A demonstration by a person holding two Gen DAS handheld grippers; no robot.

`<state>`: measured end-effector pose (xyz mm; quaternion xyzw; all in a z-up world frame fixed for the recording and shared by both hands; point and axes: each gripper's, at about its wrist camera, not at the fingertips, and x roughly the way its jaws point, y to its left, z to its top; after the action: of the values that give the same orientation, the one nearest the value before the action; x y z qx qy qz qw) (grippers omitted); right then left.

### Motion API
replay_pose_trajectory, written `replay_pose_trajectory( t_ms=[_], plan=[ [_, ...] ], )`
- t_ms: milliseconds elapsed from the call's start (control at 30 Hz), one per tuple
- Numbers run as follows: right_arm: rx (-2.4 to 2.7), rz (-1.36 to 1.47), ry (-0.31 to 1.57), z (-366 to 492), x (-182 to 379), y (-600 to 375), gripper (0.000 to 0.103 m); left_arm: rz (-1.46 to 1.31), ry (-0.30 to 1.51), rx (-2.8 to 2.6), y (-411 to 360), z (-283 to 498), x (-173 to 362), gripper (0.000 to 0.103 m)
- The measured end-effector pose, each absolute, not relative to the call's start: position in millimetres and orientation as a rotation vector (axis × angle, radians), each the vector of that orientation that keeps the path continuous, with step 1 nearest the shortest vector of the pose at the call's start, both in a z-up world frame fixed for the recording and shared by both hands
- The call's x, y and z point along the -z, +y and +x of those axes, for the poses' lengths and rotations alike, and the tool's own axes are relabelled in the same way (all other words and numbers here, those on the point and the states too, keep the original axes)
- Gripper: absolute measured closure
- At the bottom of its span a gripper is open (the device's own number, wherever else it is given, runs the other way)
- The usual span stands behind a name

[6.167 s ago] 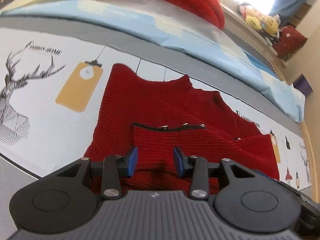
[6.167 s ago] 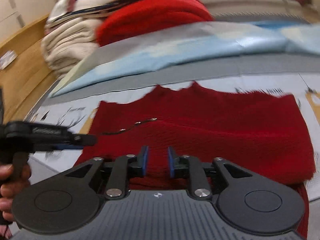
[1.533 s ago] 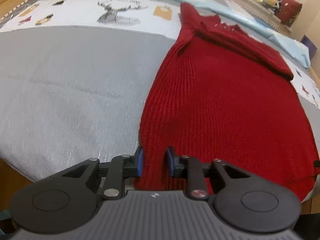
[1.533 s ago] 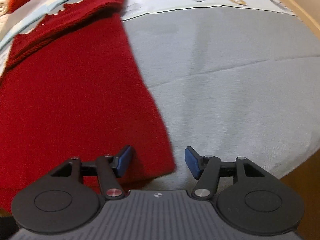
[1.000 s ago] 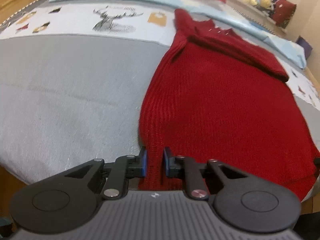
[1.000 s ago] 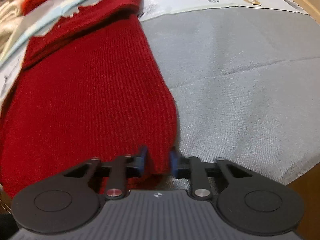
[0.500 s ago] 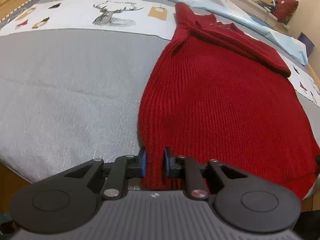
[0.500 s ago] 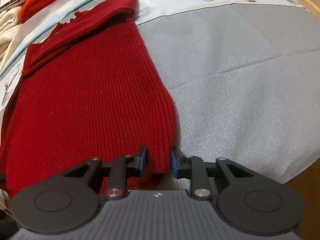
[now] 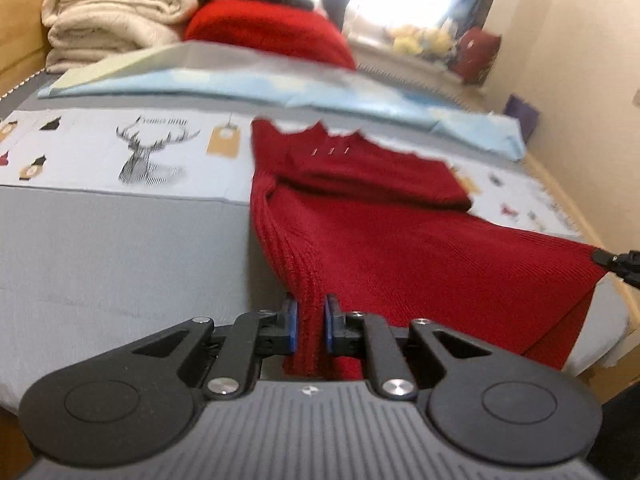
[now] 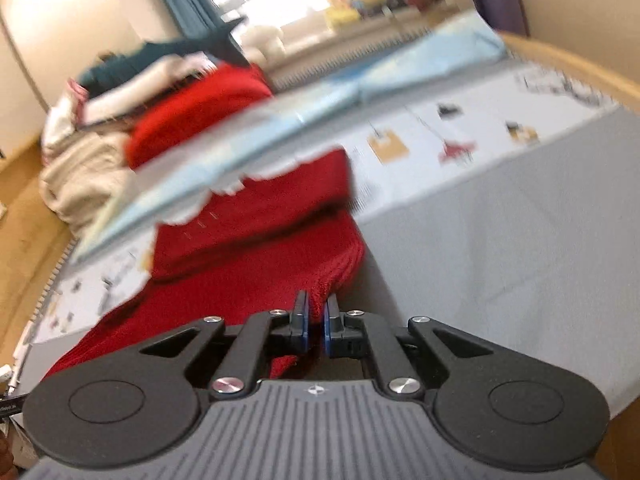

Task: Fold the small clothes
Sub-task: 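Grasp the hem with both tools and lift it toward the collar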

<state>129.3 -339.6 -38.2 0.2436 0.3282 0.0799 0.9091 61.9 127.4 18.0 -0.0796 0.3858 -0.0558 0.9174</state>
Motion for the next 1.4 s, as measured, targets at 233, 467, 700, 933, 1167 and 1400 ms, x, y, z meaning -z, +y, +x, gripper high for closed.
replay_pose_trajectory(
  t_ms=[233, 467, 700, 933, 1167, 1400],
  plan=[
    [-0.197, 0.578, 0.570, 73.2, -11.5, -385.5, 0.098, -0.285, 0.719, 0.206, 136.6, 1.8, -90.7, 0.091],
    [-0.212, 0.648, 0.459, 24.8, -50.6, -420.3, 0.098, -0.426, 0.740, 0.169, 167.9, 1.2, -127.3, 0.090],
    [-0.075, 0.644, 0.655, 134.2, 9.3, -424.1, 0.098, -0.426, 0.885, 0.087, 190.4, 137.1, -49.3, 0.090],
    [0.028, 0.664, 0.797, 243.8, 80.2, -402.1, 0.092, -0.539, 0.977, -0.030, 218.1, 217.4, 39.1, 0.084],
    [0.094, 0.712, 0.834, 258.7, 112.0, -403.1, 0.077, -0.592, 1.010, -0.079, 234.0, 232.3, 55.1, 0.052],
    [-0.001, 0.641, 1.034, 260.1, 155.5, -387.7, 0.055, -0.470, 1.176, -0.006, 214.8, 237.3, 93.0, 0.050]
  ],
)
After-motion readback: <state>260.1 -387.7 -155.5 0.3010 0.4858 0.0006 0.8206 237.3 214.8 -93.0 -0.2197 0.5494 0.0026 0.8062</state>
